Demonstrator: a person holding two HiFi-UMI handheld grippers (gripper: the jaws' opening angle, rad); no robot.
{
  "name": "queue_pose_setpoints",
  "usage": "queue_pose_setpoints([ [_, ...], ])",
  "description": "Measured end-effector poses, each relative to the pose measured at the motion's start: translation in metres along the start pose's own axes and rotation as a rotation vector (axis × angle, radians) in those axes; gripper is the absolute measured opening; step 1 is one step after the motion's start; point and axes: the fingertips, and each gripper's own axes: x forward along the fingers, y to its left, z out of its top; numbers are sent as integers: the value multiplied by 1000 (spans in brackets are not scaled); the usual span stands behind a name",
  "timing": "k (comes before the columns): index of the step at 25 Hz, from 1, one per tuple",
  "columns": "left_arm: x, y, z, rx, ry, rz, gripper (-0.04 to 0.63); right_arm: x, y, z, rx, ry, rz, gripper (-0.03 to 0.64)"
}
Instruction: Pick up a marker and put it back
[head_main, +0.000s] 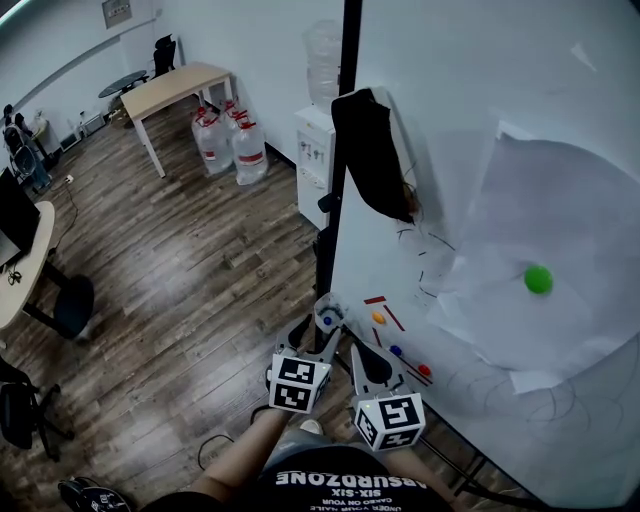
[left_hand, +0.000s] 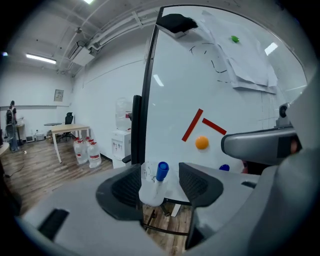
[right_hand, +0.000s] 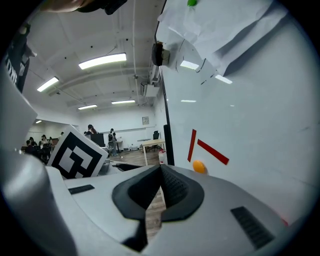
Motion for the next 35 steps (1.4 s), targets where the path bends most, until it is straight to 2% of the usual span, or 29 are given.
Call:
queue_pose_setpoints([
  [10,17,1,-9,6,41,-46,216,8,-4,-3,3,12,-19,-3],
  [20,24,-1,-9,9,36,-71,132,7,-4,-11,13,16,-39,-3],
  [35,26,5,-11,26,43,-85,83,11,1,-18,23,24,-40,-2],
])
